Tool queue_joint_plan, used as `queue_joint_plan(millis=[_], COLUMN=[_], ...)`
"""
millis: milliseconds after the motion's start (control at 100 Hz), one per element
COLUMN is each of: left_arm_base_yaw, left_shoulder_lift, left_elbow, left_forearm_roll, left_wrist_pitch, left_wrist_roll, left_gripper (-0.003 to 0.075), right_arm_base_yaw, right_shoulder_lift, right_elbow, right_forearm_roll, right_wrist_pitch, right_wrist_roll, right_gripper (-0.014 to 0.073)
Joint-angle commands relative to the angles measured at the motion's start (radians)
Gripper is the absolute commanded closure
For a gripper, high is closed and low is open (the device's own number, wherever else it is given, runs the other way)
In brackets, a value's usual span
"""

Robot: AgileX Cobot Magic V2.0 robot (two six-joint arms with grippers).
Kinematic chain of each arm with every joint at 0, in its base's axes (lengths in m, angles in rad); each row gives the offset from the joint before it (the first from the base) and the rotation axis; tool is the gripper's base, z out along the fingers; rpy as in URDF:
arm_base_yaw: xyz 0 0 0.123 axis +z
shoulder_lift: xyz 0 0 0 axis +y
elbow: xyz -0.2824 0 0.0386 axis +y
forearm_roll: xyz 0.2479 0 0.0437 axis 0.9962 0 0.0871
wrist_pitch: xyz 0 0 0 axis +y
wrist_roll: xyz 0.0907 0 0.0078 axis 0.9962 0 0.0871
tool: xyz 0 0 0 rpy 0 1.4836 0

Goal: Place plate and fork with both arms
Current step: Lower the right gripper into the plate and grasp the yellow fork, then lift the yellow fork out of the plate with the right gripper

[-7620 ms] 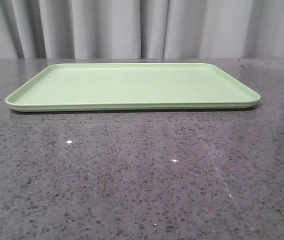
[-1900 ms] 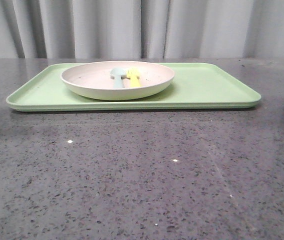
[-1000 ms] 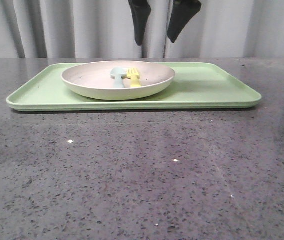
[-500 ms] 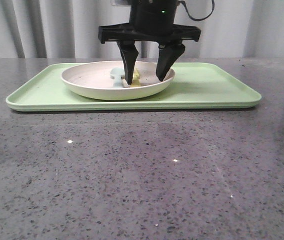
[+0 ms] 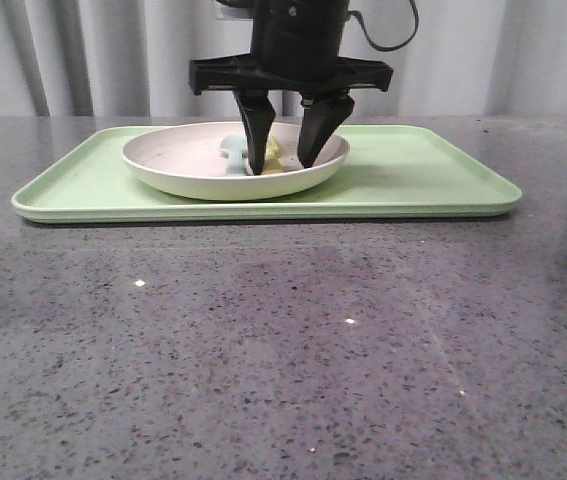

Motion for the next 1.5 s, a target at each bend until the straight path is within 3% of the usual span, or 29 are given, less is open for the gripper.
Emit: queue_joint_plan(millis=[0, 190, 360, 1010, 1490], left_arm_base_yaw=[0.002, 0.002, 0.002, 0.002, 0.002], left_shoulder_lift=[-0.008, -0.008, -0.008, -0.008, -0.008], left_elbow=[-0.025, -0.025, -0.025, -0.025, -0.025], left_forearm_roll=[-0.024, -0.024, -0.024, -0.024, -0.024], left_wrist_pitch=[-0.066, -0.066, -0.066, -0.082, -0.081], left_wrist_roll=[-0.006, -0.006, -0.006, -0.006, -0.006], left_gripper=[0.0407, 0.0407, 0.0407, 0.0407, 0.0407], right_arm_base_yaw=[-0.003, -0.003, -0.003, -0.039, -0.207], right_shoulder_lift=[-0.051, -0.051, -0.053, -0.169, -0.327], right_elbow=[-0.032, -0.032, -0.032, -0.158, 0.131], right_forearm_roll=[0.000, 0.000, 0.000, -0.141, -0.120], right_wrist_pitch=[-0.025, -0.025, -0.025, 0.184, 0.154], right_wrist_roll=[-0.011, -0.011, -0.011, -0.011, -0.015], right_gripper=[0.0359, 0.0551, 0.0629, 0.0631, 0.0631])
